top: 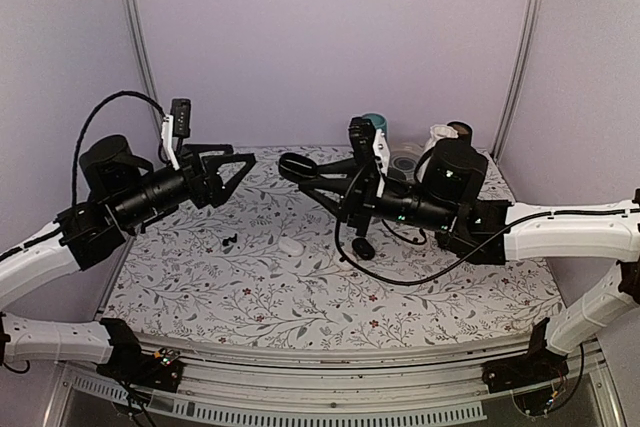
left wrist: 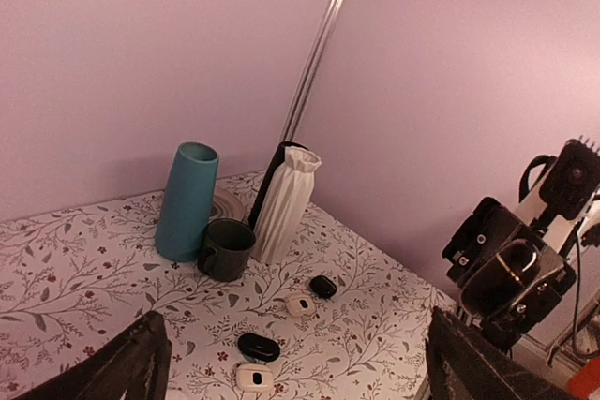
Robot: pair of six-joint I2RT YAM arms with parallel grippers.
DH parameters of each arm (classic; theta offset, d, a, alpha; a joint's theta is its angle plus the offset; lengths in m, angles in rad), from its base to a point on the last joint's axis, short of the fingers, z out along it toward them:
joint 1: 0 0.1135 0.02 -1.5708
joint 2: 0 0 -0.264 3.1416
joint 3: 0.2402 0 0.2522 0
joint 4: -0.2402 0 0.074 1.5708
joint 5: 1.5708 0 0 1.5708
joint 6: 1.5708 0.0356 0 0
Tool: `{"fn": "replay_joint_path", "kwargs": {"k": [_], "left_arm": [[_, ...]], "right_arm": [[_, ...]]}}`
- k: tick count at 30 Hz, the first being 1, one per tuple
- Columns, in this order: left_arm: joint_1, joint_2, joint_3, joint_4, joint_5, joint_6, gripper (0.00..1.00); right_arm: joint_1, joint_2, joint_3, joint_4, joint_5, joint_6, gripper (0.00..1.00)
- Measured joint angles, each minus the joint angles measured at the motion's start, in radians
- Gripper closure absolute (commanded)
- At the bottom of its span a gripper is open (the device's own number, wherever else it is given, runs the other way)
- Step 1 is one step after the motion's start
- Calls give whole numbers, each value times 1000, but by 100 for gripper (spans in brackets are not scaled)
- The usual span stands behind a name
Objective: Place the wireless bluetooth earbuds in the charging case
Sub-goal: Pass from the left arm to the right, then pass from the right arm to the left
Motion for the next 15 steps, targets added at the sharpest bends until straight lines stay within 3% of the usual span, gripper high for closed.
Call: {"fn": "replay_joint_path", "kwargs": {"k": [7, 15], "left_arm": [[1, 76, 147, -122, 218, 242, 5], [-2, 109, 173, -195, 446, 342, 5]], "right_arm": [[-30, -48, -8, -131, -215, 38, 98], [-56, -61, -8, -251, -328, 97, 98]]}}
